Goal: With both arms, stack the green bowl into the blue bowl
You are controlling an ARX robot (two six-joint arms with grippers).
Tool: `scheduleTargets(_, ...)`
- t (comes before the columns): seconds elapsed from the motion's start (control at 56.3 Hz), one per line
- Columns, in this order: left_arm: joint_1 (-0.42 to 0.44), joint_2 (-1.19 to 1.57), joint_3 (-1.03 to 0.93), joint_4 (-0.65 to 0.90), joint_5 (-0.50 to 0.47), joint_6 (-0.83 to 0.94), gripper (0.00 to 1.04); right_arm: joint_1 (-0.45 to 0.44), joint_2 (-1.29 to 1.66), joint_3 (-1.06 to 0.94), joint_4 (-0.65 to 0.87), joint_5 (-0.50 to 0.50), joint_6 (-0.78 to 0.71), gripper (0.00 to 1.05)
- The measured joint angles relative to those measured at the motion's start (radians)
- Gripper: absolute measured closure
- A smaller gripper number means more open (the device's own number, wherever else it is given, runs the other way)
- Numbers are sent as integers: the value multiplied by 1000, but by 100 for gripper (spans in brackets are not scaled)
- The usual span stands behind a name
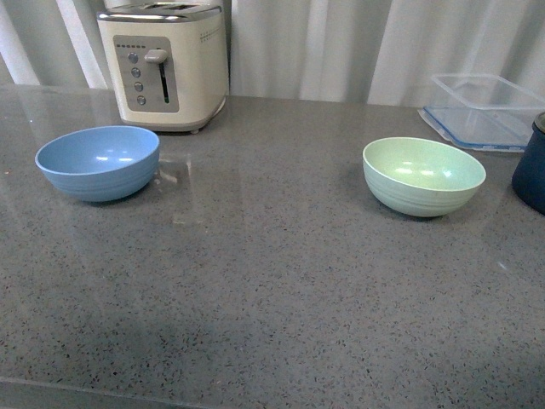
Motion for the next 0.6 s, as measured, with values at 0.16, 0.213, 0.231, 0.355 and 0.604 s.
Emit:
scheduleTargets(0.16, -1, 277, 200, -35, -23, -48, 7, 0, 0, 0, 0, 0, 0, 10)
scheduleTargets(0.213, -1, 348, 247, -61, -37, -59, 7, 0, 0, 0, 0, 0, 0, 10)
scheduleTargets(0.231, -1, 375, 265, -72, -37, -65, 7, 0, 0, 0, 0, 0, 0, 10)
scheduleTargets(0.355, -3, 515, 354, -95, -28, -108, 7, 0, 0, 0, 0, 0, 0, 10)
scheduleTargets(0.604, -24, 754, 513, -122, -45, -164, 7, 0, 0, 0, 0, 0, 0, 10)
